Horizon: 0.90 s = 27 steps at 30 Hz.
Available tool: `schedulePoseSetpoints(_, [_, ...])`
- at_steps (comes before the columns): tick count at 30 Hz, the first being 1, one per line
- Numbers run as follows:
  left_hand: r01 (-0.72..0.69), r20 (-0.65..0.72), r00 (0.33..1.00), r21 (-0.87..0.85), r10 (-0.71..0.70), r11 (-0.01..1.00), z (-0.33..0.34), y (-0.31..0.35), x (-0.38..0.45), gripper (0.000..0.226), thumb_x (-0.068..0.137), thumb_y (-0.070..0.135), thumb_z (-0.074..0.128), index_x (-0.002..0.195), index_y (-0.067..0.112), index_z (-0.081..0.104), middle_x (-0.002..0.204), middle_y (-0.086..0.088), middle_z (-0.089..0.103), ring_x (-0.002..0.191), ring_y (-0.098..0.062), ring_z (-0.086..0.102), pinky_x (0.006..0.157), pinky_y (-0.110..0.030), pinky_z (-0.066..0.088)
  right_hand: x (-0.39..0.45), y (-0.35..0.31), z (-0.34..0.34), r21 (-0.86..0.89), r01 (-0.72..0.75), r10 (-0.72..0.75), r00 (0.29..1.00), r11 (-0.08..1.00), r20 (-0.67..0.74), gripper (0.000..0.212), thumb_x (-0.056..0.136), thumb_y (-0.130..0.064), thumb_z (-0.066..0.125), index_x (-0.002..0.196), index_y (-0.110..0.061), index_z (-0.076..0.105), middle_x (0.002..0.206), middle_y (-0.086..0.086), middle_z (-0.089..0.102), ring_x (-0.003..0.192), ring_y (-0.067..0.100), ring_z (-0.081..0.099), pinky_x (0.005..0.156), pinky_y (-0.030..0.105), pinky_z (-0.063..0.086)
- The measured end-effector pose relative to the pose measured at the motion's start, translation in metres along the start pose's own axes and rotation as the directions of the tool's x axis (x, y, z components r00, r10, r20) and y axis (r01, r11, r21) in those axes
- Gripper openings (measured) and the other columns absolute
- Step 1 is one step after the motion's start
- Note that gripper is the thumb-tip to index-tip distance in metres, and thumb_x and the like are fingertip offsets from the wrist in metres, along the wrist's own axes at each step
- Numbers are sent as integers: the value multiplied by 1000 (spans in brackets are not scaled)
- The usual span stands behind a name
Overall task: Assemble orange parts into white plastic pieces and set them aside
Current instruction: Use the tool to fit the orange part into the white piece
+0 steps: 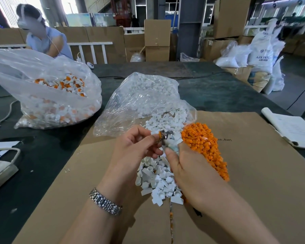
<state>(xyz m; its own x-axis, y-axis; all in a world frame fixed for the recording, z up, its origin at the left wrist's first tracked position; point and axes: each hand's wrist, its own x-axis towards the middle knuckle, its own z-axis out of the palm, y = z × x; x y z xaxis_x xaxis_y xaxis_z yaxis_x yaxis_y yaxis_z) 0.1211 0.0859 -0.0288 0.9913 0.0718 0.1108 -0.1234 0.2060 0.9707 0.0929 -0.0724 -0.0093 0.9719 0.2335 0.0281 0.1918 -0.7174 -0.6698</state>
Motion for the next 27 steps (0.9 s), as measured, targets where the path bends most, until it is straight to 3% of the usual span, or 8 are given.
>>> schedulePoseSetpoints(4, [4,28,1000,17,-5,1000,-2,-2,0,22,89,4,75,72,19,72,75,-17,72,63,-23,70,56,-23,54,4,2,10,-88,-17,10,997,996,-79,41,99,-59,24,100,-22,40,70,-6,50,55,7,45,46,22,30])
schedulePoseSetpoints(7, [11,49,999,36,-13,999,-3,-2,1,24,90,5,73,72,20,74,77,-18,74,65,-24,71,58,-23,55,8,6,13,-72,-39,30,993,997,-110,40,98,-61,25,99,-23,39,70,-5,52,56,7,47,45,21,29])
schedulePoseSetpoints(16, [80,19,997,21,-81,997,-3,-8,4,9,95,8,68,90,1,69,75,-19,73,67,-24,72,63,-24,59,14,13,14,-49,-79,74,992,996,-104,49,95,-66,28,96,-20,44,78,1,55,68,17,53,58,31,42])
schedulePoseSetpoints(19, [90,13,996,7,-90,996,-4,-6,4,9,95,8,68,88,3,69,76,-19,73,67,-24,72,62,-25,58,10,10,5,106,-76,75,997,991,17,49,98,-63,30,94,-18,49,78,3,63,63,14,60,62,36,54])
schedulePoseSetpoints(22, [84,-26,996,-23,-85,996,-8,-3,5,8,94,10,69,87,5,71,78,-19,74,67,-25,72,61,-25,58,7,8,-15,266,-155,109,978,951,180,44,100,-59,34,98,-19,53,82,3,69,62,7,66,61,28,56])
schedulePoseSetpoints(25, [69,-48,996,-27,-70,997,-14,1,4,9,94,13,71,88,7,74,81,-18,75,70,-26,73,63,-25,58,10,15,-37,150,-161,137,978,975,156,37,99,-61,35,101,-27,51,86,-3,66,70,9,63,65,30,55])
schedulePoseSetpoints(27, [53,-88,995,90,-46,995,-18,3,4,8,93,17,73,89,13,78,83,-11,77,72,-23,75,63,-25,59,17,22,-47,44,-161,158,985,986,63,31,100,-59,38,99,-30,49,82,-3,60,66,9,56,59,29,49])
